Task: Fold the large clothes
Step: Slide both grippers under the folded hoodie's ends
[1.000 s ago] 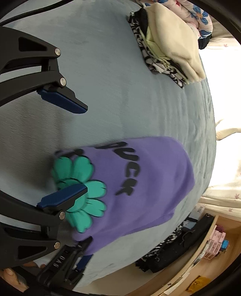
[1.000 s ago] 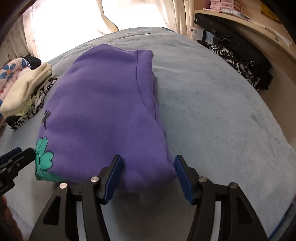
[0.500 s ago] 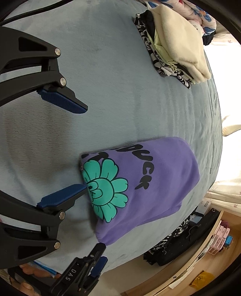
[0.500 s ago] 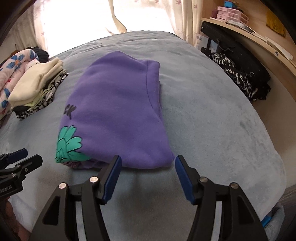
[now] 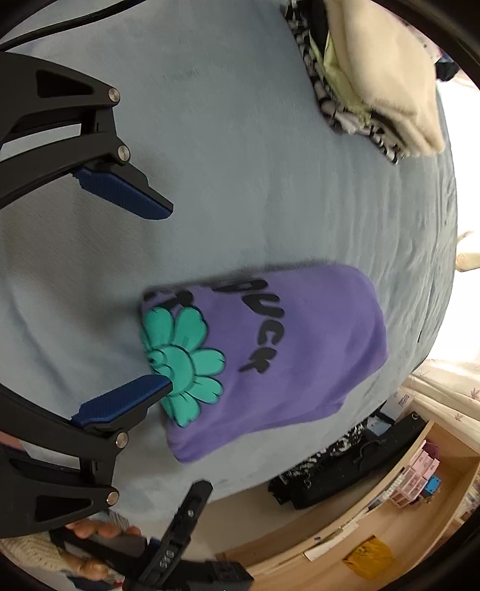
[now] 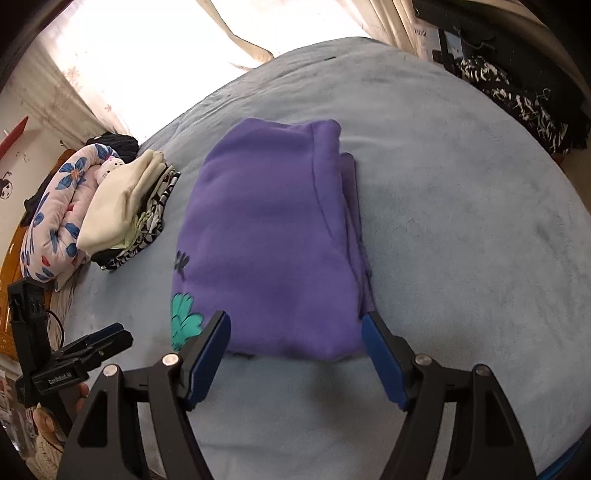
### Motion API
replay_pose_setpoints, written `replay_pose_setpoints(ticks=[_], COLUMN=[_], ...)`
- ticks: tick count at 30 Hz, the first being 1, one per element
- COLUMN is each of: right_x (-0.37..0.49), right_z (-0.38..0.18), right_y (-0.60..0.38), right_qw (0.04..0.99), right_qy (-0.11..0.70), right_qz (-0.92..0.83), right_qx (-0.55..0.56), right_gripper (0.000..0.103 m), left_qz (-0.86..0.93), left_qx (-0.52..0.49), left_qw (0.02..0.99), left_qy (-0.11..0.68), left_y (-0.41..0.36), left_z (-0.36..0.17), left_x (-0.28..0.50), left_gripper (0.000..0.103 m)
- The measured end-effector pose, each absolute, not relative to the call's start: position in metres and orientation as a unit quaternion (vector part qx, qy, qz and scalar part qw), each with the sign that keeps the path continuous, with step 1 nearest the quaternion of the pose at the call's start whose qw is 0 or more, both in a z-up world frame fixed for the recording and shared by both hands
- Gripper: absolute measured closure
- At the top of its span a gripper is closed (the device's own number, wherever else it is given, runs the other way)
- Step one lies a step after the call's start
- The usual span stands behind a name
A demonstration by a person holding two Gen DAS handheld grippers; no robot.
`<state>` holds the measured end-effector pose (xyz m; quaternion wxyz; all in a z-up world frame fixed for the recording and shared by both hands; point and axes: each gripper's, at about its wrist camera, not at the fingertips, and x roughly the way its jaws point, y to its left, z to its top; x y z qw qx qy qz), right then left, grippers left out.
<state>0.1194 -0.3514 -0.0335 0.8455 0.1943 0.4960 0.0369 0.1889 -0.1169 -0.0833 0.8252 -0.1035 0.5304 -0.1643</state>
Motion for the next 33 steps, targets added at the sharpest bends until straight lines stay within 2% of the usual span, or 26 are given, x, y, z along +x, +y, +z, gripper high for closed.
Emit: replay_pose_setpoints(ticks=[8, 9, 11, 13, 21, 23, 28, 33], right_x=[0.153, 0.157, 0.165, 0.174, 0.2, 0.203, 0.208, 0.216], right_z=[-0.04, -0.039, -0.039, -0.042, -0.064, -0.07, -0.086, -0.1], right_y=[-0.374, -0.377, -0.382, -0.385, -0.386, -0.387, -0.389, -0.393], right_qw=[0.832, 0.833, 0.833, 0.827, 0.809, 0.805, 0.797, 0.787], right_qy=[0.512, 0.511, 0.505, 0.508, 0.525, 0.529, 0.535, 0.541], right_qz=[0.026, 0.027, 0.038, 0.053, 0.081, 0.085, 0.094, 0.106], right_qx=[0.21, 0.213, 0.223, 0.235, 0.25, 0.253, 0.263, 0.277], right_gripper=[0.028, 0.025, 0.009, 0.005, 0.004, 0.002, 0.0, 0.0], left_qz=[-0.207, -0.21, -0.206, -0.195, -0.209, -0.217, -0.226, -0.246], left_qx=[-0.105, -0.099, -0.086, -0.07, -0.072, -0.081, -0.097, -0.125], left_qw=[0.805, 0.804, 0.806, 0.811, 0.796, 0.788, 0.778, 0.761], left_qy=[0.547, 0.548, 0.548, 0.547, 0.564, 0.571, 0.578, 0.587], left_y=[-0.142, -0.146, -0.153, -0.159, -0.17, -0.171, -0.173, -0.176], left_z=[-0.088, -0.088, -0.09, -0.093, -0.117, -0.124, -0.135, -0.144], left_x=[0.235, 0.239, 0.247, 0.255, 0.279, 0.284, 0.295, 0.303], left_gripper=[0.018, 0.018, 0.018, 0.018, 0.017, 0.006, 0.001, 0.0])
